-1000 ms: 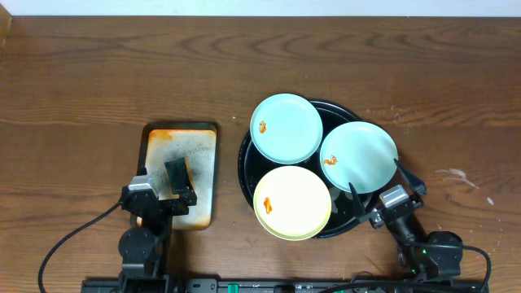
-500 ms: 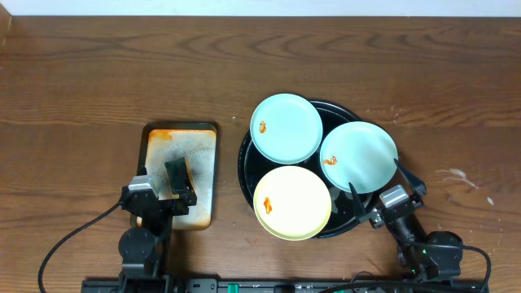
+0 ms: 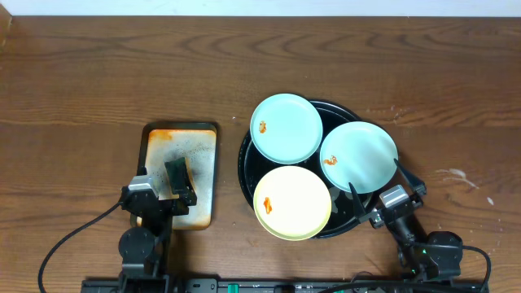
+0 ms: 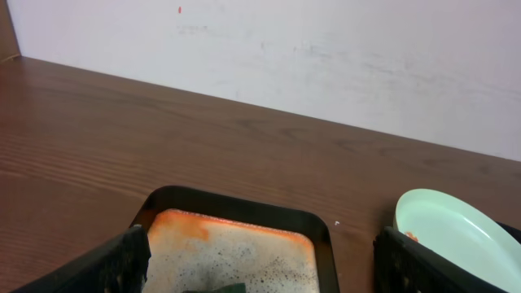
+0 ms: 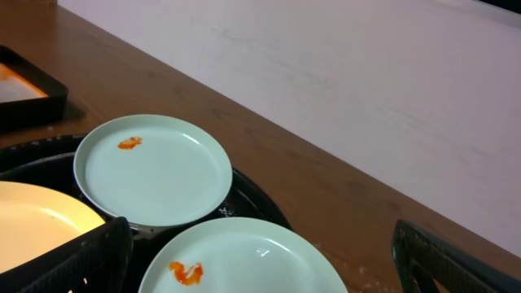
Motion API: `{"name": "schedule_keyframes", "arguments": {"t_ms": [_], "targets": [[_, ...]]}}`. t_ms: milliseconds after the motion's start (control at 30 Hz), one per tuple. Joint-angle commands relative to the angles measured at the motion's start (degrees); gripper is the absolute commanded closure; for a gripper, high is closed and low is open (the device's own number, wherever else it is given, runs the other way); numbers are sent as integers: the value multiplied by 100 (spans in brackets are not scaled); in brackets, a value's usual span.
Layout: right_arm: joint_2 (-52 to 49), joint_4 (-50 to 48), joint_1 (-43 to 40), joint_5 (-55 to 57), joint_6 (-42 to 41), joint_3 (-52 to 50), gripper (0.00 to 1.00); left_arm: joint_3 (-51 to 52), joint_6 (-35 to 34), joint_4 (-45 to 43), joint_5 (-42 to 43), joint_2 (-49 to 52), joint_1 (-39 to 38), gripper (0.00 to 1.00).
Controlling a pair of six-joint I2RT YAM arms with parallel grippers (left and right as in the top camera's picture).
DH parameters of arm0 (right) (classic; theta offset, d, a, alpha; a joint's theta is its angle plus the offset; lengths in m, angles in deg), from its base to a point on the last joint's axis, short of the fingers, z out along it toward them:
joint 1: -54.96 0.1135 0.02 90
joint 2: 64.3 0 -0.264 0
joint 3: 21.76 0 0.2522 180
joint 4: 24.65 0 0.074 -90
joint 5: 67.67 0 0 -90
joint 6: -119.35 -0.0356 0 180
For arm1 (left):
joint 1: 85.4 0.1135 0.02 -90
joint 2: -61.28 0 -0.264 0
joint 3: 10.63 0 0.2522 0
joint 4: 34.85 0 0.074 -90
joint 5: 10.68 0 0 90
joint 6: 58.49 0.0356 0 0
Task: Clean dirty plates on tray and stack at the side
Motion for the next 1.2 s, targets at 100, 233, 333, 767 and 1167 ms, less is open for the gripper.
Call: {"name": "schedule_keyframes", "arguments": {"t_ms": [100, 233, 333, 767, 1167], "targets": [[31, 7, 52, -44, 61, -22, 1, 61, 57, 278, -55, -39, -28, 11], [31, 7, 52, -44, 61, -22, 1, 61, 57, 278, -52, -39, -28, 12], [31, 7, 52, -44, 61, -22, 1, 61, 57, 278, -55, -39, -28, 11], [31, -28, 55, -44, 63, -22, 1, 59, -85, 232, 173, -39, -35, 11], [31, -1176, 52, -732, -737, 74, 1, -413, -162, -608, 1381, -15, -35, 11]]}}
